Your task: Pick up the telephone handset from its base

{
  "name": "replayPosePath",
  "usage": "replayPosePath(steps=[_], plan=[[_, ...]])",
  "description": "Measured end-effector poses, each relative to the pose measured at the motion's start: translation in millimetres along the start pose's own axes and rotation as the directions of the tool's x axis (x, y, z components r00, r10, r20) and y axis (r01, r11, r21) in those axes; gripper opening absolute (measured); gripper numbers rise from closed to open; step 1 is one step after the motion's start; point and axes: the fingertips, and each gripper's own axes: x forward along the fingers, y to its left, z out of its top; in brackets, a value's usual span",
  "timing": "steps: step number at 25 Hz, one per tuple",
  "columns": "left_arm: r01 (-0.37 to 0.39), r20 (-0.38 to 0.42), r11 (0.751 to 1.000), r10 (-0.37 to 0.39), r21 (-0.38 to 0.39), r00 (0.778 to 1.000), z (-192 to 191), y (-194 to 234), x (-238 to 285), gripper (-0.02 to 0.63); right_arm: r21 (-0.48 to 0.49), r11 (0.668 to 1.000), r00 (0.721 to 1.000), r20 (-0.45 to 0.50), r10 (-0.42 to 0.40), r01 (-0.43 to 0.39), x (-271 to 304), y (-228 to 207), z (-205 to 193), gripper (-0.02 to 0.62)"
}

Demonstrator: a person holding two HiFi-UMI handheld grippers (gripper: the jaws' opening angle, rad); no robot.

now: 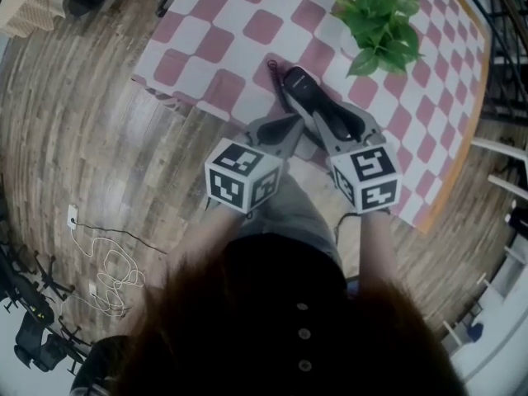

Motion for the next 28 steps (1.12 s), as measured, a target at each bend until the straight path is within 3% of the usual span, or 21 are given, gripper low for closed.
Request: replayPosePath(steps=[11, 28], plan=[[-0.018, -0.010, 0.999, 0.018, -0.033, 1.000, -11, 9, 8, 0.006, -0.130, 0.991, 0.991, -0.133, 0.000, -0.018, 21, -4, -16, 0.223], [-0.029, -0.009, 0.998, 0.029, -0.060, 1.000, -14, 19, 19, 0.006, -0.186, 0.980, 0.968, -0.250, 0.027, -0.076, 41, -8, -29, 0.235]])
